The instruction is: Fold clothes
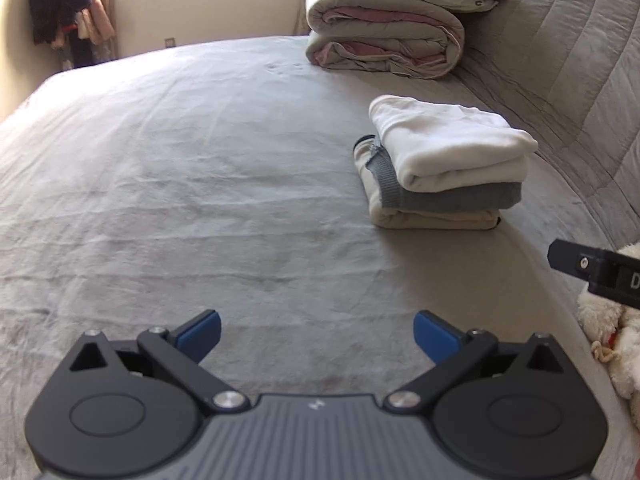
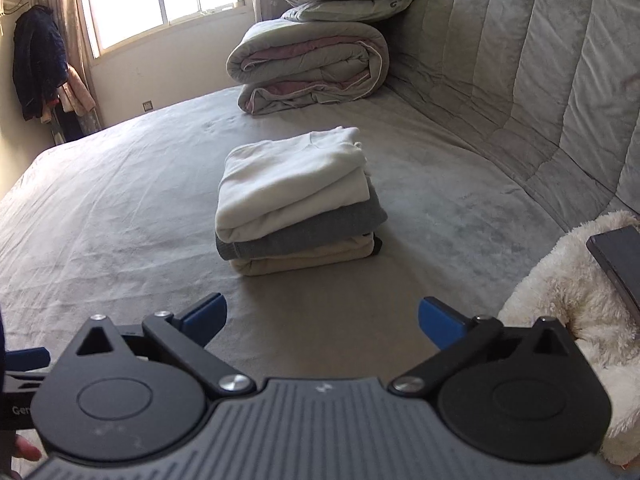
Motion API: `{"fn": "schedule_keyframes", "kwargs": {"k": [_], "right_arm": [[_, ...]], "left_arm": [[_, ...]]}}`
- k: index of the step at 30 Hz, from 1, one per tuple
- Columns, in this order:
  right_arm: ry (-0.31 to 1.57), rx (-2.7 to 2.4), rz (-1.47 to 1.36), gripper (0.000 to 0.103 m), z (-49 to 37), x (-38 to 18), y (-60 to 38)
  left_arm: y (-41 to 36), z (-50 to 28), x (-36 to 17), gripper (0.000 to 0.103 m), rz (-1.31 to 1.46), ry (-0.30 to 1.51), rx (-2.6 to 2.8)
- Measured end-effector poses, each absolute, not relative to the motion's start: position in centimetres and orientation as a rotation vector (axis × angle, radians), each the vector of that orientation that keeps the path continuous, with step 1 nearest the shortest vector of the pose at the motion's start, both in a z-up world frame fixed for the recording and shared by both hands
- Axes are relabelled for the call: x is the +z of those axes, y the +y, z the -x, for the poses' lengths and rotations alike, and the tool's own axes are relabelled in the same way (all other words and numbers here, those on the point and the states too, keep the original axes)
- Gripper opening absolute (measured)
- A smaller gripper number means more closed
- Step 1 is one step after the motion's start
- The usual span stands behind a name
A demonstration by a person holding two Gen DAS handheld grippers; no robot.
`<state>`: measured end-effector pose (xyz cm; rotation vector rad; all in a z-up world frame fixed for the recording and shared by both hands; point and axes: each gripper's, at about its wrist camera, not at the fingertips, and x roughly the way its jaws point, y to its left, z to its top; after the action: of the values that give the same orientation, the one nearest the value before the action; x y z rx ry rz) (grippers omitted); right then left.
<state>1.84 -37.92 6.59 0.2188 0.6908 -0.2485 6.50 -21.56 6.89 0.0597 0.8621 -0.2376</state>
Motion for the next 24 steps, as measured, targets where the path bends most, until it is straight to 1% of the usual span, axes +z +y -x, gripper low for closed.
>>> {"fn": "schedule_keyframes", "kwargs": {"k": [11, 24], "right_arm": [[0.691, -0.239, -0.214, 0.103, -1.3, 7.7, -37.6], [0.693, -0.209, -0.240, 0.103, -0.9, 8.5, -37.5]], "left_arm": [[-22.9, -5.3, 8.5, 0.102, -0.088, 0.832, -0.273], [-23.2, -4.5, 8.7, 0.102, -0.114, 0.839, -0.298]]}}
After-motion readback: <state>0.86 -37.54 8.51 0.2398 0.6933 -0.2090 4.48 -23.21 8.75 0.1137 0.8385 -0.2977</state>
